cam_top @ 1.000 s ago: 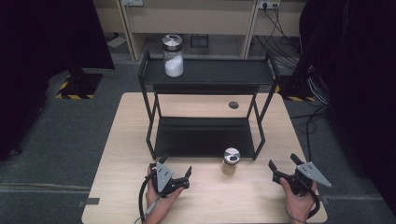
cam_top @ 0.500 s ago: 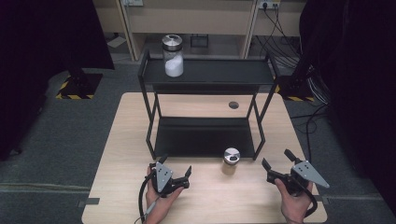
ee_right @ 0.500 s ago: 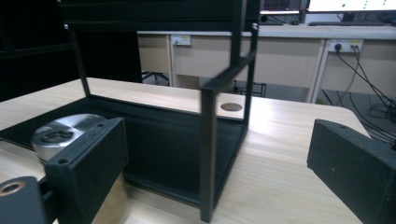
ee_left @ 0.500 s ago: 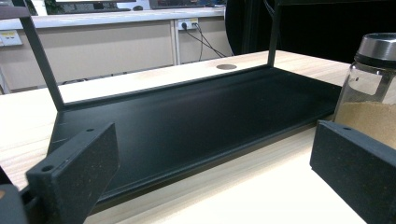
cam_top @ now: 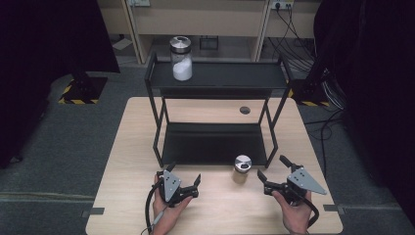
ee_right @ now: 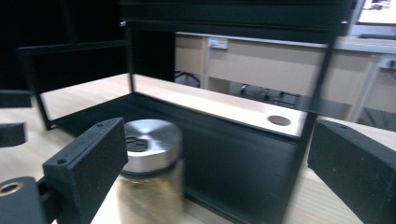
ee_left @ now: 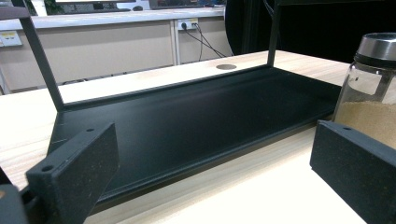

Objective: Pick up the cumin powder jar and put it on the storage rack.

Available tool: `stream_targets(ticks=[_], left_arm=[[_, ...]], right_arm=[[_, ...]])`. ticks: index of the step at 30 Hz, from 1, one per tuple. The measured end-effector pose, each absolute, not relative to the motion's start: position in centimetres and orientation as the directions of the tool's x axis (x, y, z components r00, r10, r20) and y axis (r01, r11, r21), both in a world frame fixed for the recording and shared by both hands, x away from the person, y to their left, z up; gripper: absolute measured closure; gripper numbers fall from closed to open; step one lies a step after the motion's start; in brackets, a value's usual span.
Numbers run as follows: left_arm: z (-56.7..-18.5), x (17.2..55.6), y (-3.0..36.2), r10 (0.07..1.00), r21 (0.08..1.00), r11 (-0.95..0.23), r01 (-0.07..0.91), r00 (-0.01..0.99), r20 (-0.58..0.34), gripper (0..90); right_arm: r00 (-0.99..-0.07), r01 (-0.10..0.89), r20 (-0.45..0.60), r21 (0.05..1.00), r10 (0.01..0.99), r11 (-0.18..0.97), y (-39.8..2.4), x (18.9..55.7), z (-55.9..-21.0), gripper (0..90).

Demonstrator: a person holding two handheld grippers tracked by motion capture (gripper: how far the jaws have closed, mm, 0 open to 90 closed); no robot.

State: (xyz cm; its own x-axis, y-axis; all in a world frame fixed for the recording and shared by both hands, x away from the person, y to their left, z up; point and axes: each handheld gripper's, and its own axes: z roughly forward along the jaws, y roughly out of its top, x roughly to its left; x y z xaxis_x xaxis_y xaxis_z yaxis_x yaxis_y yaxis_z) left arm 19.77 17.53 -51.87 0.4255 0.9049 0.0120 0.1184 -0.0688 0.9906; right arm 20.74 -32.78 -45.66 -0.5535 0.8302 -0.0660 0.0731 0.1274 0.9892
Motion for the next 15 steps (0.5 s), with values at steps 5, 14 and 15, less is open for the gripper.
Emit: stream_targets(ticks=[5, 14, 15], left_arm=[[-51.9, 19.7, 17.5, 0.905, 0.991, -0.071, 0.118, 0.424, 0.014, 0.3], [-51.9, 19.8, 17.5, 0.904, 0.990, -0.072, 0.117, 0.426, 0.015, 0.3], [-51.9, 19.8, 17.5, 0.904, 0.991, -0.071, 0.117, 0.427, 0.015, 0.3]], right_arm=[[-0.594, 0.091, -0.071, 0.984, 0.802, 0.155, -31.5, 21.5, -46.0, 6.2], [-0.620, 0.145, -0.063, 0.971, 0.782, 0.193, -29.6, 22.6, -47.0, 6.7], [-0.622, 0.152, -0.061, 0.969, 0.780, 0.197, -29.4, 22.7, -47.1, 7.0]])
